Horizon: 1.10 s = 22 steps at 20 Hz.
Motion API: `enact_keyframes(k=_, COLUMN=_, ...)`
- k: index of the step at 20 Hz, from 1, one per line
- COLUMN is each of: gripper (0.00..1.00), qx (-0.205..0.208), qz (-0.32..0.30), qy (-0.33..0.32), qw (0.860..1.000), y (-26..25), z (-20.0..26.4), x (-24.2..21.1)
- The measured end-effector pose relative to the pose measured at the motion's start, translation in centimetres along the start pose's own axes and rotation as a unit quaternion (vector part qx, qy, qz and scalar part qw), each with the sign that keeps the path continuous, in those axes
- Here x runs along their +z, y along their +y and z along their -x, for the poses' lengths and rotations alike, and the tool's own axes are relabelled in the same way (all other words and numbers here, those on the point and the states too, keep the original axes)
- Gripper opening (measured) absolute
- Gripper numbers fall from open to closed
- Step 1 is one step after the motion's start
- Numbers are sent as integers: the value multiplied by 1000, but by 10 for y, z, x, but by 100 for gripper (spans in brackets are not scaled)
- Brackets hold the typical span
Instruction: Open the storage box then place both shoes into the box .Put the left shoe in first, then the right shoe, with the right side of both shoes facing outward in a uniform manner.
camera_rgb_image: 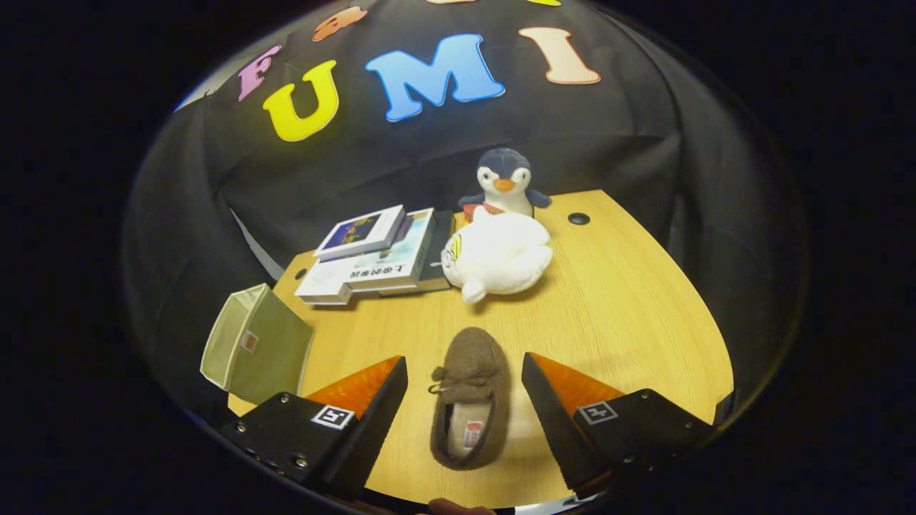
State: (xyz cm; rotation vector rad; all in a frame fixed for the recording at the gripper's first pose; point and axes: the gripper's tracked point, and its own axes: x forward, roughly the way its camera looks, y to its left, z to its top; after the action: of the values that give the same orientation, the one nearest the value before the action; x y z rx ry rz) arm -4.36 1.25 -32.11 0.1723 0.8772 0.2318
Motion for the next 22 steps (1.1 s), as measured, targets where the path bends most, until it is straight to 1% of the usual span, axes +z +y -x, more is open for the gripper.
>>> enact_keyframes(k=3, gripper=98, qx=-3, qz=-9, qy=49, qw=999, y=-8, z=-8, x=-28)
enact_keyframes(k=8, gripper=98, qx=-32, qz=21, qy=117, qw=992, y=-29, z=-31, x=-68)
enact_keyframes(k=11, gripper=98, qx=-54, qz=30, qy=146, qw=987, y=-42, z=-49, x=-76)
enact_keyframes(k=17, gripper=98, qx=-64, qz=20, qy=167, qw=984, y=-57, z=-82, x=-73)
enact_keyframes(k=18, gripper=96, qx=-62, qz=20, qy=170, qw=983, y=-56, z=-86, x=-73)
enact_keyframes(k=19, gripper=92, qx=-50, qz=17, qy=180, qw=982, y=-51, z=-90, x=-76)
enact_keyframes(k=20, gripper=74, qx=-25, qz=1, qy=182, qw=983, y=-38, z=-94, x=-76)
enact_keyframes(k=21, gripper=46, qx=-23, qz=-9, qy=183, qw=983, y=-32, z=-96, x=-76)
enact_keyframes(k=22, gripper=17, qx=-36, qz=-5, qy=180, qw=983, y=-36, z=-96, x=-75)
